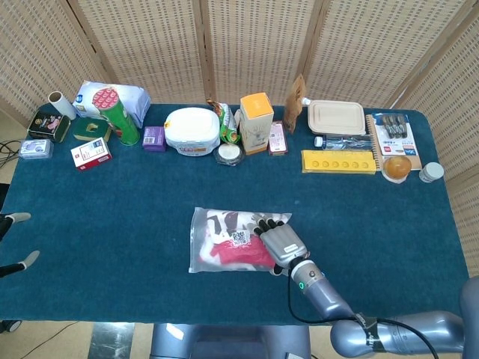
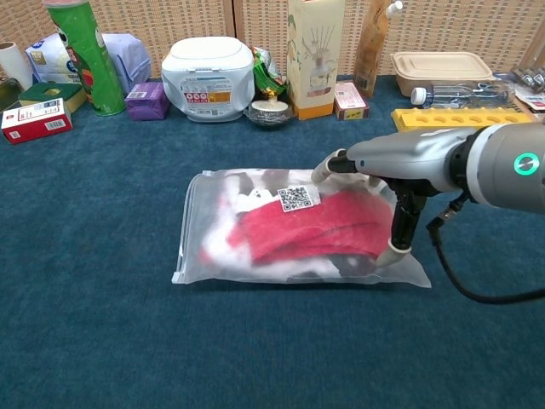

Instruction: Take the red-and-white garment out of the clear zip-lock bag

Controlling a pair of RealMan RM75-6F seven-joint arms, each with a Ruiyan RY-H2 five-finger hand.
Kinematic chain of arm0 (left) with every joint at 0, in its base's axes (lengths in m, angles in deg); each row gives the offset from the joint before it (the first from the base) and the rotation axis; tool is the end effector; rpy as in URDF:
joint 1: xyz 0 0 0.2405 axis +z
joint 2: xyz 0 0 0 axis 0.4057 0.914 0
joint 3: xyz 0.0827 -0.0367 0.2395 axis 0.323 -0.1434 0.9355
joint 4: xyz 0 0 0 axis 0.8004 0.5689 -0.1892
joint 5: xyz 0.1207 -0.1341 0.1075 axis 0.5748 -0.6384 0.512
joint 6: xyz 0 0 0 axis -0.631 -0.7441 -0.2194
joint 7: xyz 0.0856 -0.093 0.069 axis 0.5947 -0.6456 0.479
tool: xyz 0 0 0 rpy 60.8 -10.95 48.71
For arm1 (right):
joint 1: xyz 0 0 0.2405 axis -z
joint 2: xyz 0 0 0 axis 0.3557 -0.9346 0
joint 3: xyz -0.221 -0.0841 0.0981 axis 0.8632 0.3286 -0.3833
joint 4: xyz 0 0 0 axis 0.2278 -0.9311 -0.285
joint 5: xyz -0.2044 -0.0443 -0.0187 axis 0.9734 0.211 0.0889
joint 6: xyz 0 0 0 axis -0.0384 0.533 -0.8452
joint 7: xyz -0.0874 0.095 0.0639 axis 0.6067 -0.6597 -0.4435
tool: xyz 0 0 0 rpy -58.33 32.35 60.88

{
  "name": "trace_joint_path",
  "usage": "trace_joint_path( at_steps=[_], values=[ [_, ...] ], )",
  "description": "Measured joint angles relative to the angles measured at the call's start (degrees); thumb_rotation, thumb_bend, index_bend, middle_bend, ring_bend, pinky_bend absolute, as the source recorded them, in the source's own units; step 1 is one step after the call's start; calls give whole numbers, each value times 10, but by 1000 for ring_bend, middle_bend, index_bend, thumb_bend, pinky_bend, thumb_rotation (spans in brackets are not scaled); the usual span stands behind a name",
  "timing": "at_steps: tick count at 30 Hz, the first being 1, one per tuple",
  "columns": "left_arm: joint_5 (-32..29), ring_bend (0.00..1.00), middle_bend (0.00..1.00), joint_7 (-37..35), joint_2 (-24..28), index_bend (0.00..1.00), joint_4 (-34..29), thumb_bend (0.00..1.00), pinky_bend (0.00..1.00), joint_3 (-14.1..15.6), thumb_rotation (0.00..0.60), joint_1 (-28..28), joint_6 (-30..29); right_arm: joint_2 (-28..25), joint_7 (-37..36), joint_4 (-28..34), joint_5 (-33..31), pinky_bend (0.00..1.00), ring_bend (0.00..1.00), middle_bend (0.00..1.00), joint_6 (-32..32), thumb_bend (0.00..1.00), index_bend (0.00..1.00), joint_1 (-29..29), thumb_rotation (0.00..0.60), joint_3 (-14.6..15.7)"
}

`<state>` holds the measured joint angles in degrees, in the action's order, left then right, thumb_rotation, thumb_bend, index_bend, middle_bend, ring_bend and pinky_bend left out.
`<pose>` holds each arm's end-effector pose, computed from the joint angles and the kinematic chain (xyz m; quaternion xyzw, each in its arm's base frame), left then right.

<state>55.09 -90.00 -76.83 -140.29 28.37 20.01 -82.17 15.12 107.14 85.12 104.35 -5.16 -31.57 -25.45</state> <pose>-0.3048 0.1787 0.1955 -0.5692 -0.4064 -0.3857 0.6018 -0.0890 -0.2806 -0.0162 0.8069 -0.4023 0.2245 0.3697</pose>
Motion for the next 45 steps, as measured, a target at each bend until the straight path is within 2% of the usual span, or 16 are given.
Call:
trace_joint_path(
  at_steps=[10, 13, 16, 18, 21, 25, 27, 33, 45],
  values=[
    [2, 242, 324, -10, -1, 273, 5, 182, 256, -2, 600, -2, -4, 41, 37, -30, -95, 221, 75, 1, 61, 30, 0, -46, 600, -2],
    [2, 242, 324, -10, -2, 272, 4, 181, 256, -1, 600, -1, -5, 53, 41, -44, -99, 340, 195, 50, 66, 63, 0, -52, 600, 2],
    [1, 241, 324, -8, -2, 273, 3, 180, 256, 0, 600, 1, -6, 65, 46, -60, -90, 564, 422, 193, 68, 139, 12, -56, 600, 9],
    [1, 241, 324, -6, -2, 273, 1, 181, 256, 1, 600, 1, -6, 74, 46, -72, -73, 694, 569, 309, 70, 175, 108, -57, 600, 15],
    [2, 241, 324, -3, -2, 273, -1, 181, 256, 2, 600, 2, -7, 86, 41, -87, -41, 812, 718, 441, 69, 206, 294, -56, 600, 23],
    [3, 241, 324, 3, -2, 272, -7, 182, 256, 7, 600, 2, -3, 96, 18, -106, 10, 891, 827, 573, 60, 224, 458, -50, 600, 32],
    [3, 241, 324, 6, -2, 273, -9, 182, 256, 8, 600, 2, -2, 98, -3, -114, 39, 927, 872, 630, 50, 224, 523, -45, 600, 35],
    [3, 241, 324, 12, 3, 273, -16, 181, 259, 10, 600, -1, 7, 91, -85, -129, 101, 992, 955, 725, 12, 225, 627, -27, 600, 36],
    [4, 241, 324, 31, 6, 273, -36, 181, 266, 10, 600, -25, 43, 16, -372, -131, 221, 1000, 984, 753, -110, 224, 647, 27, 600, 8]
  ],
)
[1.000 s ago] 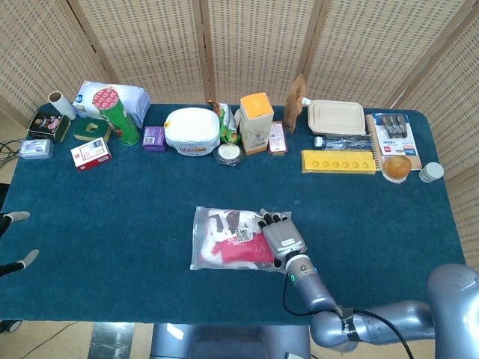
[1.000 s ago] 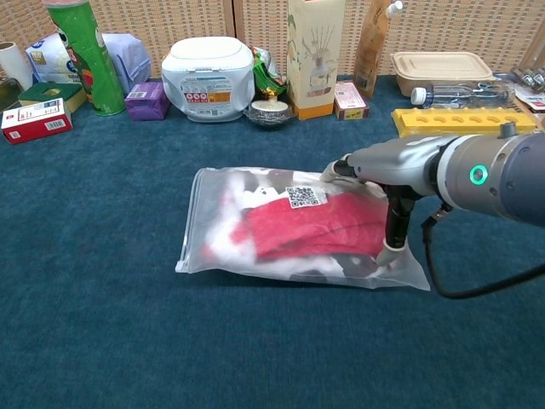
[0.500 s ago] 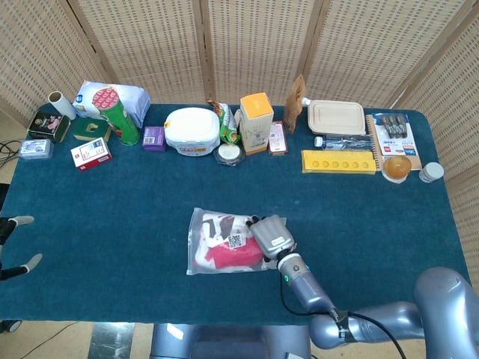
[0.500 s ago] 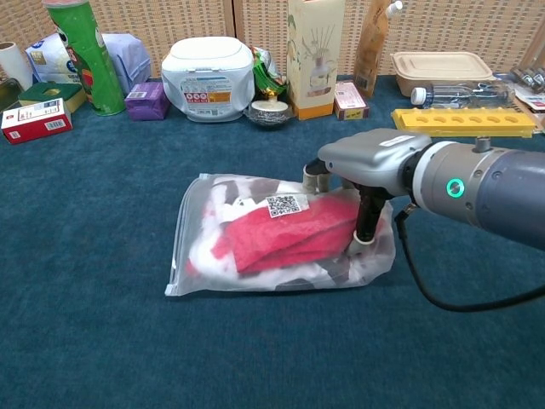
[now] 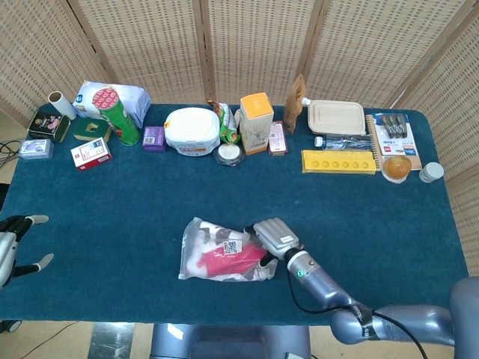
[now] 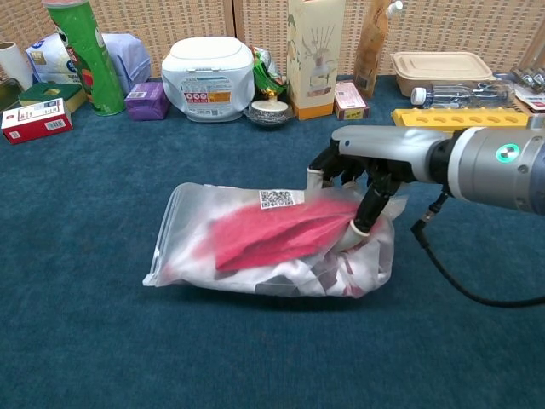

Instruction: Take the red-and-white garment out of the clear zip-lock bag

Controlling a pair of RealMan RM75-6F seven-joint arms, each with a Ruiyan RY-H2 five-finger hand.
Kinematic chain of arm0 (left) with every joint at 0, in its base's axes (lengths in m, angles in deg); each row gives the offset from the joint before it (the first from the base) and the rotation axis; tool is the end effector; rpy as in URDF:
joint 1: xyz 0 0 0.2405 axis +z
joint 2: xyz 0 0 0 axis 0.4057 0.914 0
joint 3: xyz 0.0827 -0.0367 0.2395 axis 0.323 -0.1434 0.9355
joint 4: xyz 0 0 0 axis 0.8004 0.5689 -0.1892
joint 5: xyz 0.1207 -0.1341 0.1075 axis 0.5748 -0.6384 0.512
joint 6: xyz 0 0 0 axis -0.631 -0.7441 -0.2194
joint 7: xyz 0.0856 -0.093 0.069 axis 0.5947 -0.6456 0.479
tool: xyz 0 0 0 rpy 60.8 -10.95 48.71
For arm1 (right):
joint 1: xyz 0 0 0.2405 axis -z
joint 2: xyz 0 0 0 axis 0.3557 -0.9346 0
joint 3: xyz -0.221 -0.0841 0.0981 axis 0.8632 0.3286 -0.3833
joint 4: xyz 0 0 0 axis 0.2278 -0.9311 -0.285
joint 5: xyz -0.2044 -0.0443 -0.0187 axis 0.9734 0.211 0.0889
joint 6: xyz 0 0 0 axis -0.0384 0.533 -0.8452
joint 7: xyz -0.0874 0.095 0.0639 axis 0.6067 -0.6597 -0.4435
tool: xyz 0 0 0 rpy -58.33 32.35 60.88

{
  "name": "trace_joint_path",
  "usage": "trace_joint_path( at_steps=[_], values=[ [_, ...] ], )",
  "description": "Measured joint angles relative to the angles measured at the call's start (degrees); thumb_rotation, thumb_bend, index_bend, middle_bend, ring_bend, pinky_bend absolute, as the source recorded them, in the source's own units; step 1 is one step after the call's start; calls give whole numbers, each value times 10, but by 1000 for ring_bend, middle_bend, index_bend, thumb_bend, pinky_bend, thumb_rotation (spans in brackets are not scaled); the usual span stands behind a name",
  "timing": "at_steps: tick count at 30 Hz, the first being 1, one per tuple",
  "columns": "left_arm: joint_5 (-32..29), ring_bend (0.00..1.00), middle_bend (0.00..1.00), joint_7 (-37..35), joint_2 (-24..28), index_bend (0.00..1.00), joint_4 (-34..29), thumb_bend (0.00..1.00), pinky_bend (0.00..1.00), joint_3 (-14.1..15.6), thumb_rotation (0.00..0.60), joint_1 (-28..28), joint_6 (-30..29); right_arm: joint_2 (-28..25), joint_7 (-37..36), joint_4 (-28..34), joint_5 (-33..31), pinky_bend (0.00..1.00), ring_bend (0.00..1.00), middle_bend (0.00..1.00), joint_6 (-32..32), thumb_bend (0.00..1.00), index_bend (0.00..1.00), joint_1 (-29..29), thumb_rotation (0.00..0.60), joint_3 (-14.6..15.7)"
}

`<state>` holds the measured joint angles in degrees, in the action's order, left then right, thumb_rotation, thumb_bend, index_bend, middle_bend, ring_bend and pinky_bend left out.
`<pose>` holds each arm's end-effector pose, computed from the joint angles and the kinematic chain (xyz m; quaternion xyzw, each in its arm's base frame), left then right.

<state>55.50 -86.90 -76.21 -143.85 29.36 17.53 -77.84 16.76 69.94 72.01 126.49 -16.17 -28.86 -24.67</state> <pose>-0.2899 0.1863 0.1797 -0.6011 -0.4190 -0.3697 0.5714 -0.0972 -0.3028 -0.0300 0.7473 -0.4989 0.3492 0.2659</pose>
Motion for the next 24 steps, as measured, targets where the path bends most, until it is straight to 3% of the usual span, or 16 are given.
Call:
trace_joint_path(
  at_steps=[8, 13, 19, 24],
  values=[
    [-2, 242, 324, 20, -1, 273, -15, 182, 305, -2, 600, -26, 35, -51, -191, -4, 102, 1000, 991, 753, -69, 225, 647, 36, 600, -28],
    [-12, 306, 359, 35, -7, 277, -20, 181, 355, -10, 600, -54, 70, -71, -294, -7, 164, 1000, 995, 755, -91, 223, 647, 52, 600, -41],
    [-30, 460, 488, 37, -17, 336, -25, 181, 500, -25, 600, -94, 118, -84, -398, -15, 243, 1000, 998, 757, -106, 224, 647, 61, 600, -48],
    [-44, 701, 694, 36, -20, 369, -33, 181, 685, -35, 600, -127, 161, -89, -443, -22, 280, 1000, 1000, 762, -105, 224, 647, 62, 600, -47]
  ],
)
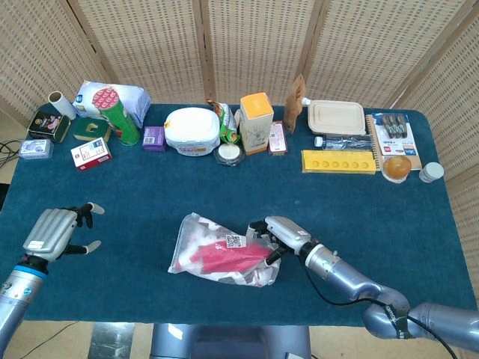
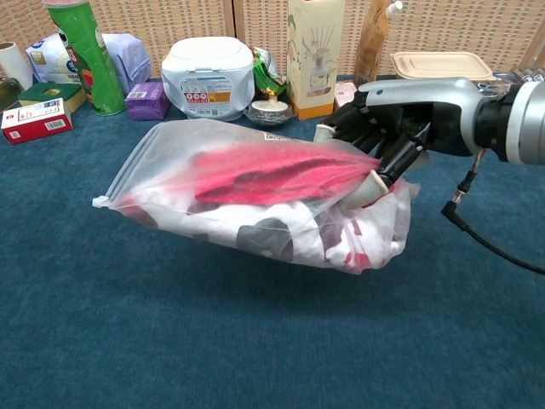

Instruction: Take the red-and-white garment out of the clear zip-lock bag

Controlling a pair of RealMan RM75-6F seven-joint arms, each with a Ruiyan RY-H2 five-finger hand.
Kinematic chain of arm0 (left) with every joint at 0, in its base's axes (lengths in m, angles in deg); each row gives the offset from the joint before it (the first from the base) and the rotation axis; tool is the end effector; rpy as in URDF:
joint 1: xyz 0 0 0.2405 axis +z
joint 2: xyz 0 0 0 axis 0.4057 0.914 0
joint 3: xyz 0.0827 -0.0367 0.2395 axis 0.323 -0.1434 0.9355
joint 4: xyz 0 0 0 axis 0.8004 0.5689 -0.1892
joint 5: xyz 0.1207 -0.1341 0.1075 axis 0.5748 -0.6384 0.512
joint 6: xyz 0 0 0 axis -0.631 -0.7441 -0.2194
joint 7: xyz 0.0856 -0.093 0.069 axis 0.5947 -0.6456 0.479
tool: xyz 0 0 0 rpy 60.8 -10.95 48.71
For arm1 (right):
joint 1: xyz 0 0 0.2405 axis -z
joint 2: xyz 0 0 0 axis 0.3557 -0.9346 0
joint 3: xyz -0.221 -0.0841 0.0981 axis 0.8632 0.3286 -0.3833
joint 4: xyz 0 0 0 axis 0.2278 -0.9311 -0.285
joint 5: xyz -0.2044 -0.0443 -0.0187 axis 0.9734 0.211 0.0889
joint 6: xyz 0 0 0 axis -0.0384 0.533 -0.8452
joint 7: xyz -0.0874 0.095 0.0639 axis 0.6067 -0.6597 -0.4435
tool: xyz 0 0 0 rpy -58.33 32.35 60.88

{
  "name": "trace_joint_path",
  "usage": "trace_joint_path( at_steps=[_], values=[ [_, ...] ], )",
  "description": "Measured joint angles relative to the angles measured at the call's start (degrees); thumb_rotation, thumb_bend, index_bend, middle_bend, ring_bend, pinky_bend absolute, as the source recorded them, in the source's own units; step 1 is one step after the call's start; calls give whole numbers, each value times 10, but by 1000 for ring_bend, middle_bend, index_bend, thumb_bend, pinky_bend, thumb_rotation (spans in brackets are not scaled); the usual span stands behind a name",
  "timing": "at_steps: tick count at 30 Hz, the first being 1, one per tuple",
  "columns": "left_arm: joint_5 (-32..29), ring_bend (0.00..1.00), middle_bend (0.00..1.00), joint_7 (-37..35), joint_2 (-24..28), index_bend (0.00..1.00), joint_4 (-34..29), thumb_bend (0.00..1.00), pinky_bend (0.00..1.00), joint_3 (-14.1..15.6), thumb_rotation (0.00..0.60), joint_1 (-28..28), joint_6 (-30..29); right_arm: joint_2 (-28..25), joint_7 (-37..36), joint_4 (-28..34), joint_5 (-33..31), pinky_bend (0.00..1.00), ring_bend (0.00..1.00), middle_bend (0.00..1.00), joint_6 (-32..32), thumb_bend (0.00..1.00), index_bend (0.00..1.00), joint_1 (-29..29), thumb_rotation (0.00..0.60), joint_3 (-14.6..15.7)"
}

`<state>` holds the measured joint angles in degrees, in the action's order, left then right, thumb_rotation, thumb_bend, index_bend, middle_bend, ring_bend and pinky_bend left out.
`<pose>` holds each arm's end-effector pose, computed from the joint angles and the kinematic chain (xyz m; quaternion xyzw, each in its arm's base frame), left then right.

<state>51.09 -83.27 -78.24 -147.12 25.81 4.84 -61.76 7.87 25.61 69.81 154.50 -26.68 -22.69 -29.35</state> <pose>-0.2399 0.2490 0.1365 -0.6758 -0.4304 -0.3623 0.4763 -0.1072 -0.3096 0.0099 0.6742 -0.5997 0.4134 0.1220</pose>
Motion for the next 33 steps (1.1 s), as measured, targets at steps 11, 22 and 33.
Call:
trace_joint_path(
  at_steps=[11, 22, 33],
  values=[
    [-44, 858, 839, -11, -19, 369, -12, 182, 790, -12, 586, -72, 98, 6, -34, -13, 23, 1000, 1000, 765, 17, 224, 648, -5, 600, 10],
    [-100, 885, 865, -67, -40, 370, -15, 188, 806, -29, 549, -137, 189, 17, -43, -17, 25, 1000, 1000, 772, 19, 224, 647, -18, 600, 17],
    [-125, 885, 865, -98, -67, 369, -5, 191, 806, -30, 472, -178, 238, 25, -49, -20, 18, 1000, 1000, 772, 21, 225, 647, -27, 600, 17]
  ],
)
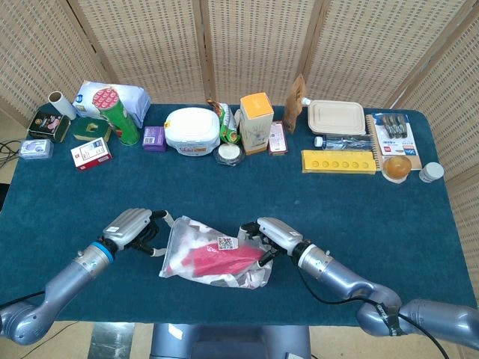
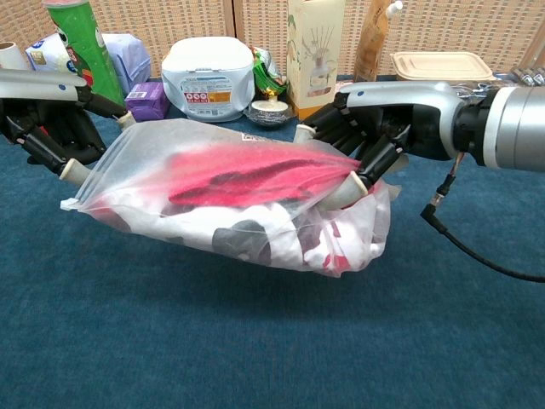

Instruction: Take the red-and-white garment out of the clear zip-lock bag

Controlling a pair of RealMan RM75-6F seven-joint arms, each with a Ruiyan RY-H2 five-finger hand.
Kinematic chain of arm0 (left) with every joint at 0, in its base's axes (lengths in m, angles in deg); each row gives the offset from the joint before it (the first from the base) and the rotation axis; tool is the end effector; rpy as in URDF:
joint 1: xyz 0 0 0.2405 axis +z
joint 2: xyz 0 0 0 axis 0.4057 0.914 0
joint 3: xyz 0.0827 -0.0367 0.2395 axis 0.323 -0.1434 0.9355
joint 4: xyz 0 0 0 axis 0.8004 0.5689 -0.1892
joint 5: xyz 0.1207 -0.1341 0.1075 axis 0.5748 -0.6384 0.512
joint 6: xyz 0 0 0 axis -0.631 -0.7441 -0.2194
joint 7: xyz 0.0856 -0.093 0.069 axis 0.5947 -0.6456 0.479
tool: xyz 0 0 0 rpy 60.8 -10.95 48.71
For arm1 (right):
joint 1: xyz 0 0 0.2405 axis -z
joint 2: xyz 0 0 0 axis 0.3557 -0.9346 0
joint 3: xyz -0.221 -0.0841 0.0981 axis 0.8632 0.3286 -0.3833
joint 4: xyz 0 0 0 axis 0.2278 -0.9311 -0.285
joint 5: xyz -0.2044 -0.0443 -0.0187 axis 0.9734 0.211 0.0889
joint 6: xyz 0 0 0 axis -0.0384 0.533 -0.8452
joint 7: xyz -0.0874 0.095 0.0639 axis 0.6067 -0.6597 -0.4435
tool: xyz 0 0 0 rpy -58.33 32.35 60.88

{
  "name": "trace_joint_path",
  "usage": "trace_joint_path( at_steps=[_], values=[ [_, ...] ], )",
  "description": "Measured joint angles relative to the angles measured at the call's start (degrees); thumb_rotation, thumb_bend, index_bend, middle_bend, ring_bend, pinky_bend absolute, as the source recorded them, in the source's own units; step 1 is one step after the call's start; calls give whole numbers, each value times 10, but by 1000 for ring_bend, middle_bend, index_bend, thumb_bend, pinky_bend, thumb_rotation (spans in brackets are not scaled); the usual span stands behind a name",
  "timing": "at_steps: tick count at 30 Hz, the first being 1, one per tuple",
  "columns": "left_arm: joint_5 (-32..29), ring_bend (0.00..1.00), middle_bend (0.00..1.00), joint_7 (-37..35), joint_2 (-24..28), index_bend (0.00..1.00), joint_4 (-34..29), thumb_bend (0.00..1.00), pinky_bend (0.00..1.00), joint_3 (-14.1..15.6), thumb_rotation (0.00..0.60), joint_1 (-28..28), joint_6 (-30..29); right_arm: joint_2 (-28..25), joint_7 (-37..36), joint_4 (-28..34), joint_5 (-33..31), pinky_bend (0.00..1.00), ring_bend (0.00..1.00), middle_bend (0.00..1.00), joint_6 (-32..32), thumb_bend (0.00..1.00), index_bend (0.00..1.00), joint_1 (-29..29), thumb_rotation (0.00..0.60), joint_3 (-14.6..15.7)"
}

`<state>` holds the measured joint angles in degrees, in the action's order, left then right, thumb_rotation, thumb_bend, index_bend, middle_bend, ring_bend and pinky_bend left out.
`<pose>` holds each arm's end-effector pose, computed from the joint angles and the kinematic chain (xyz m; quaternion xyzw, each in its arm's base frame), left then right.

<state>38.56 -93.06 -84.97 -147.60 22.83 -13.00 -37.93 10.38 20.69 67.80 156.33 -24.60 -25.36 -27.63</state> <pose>-0.1659 0.2952 0.0580 -0.7051 -0.5574 -0.3380 0.2791 -0.0956 -0.3101 -0.0017 0.6678 -0.6051 0.4238 0.0906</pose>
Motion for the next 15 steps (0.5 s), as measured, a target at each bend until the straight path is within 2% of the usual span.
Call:
trace_joint_path(
  at_steps=[3, 5, 10, 15],
  values=[
    [-5, 885, 865, 1, -12, 369, 5, 165, 806, 2, 407, -11, 8, 3, -2, -2, -3, 1000, 1000, 771, -1, 225, 647, -3, 600, -1],
    [-10, 885, 865, 1, -16, 369, 7, 151, 806, 3, 389, -17, 14, 5, -4, -2, -4, 1000, 1000, 771, -1, 224, 647, -4, 600, -1],
    [-21, 885, 865, 3, -26, 369, 11, 159, 805, 5, 390, -32, 21, 7, -5, -3, -7, 1000, 1000, 772, 0, 224, 648, -7, 600, -1],
    [-24, 886, 865, 14, -36, 369, 12, 243, 806, 7, 394, -39, 15, 10, -5, -3, -10, 1000, 1000, 772, -3, 224, 648, -10, 600, 0]
  ],
)
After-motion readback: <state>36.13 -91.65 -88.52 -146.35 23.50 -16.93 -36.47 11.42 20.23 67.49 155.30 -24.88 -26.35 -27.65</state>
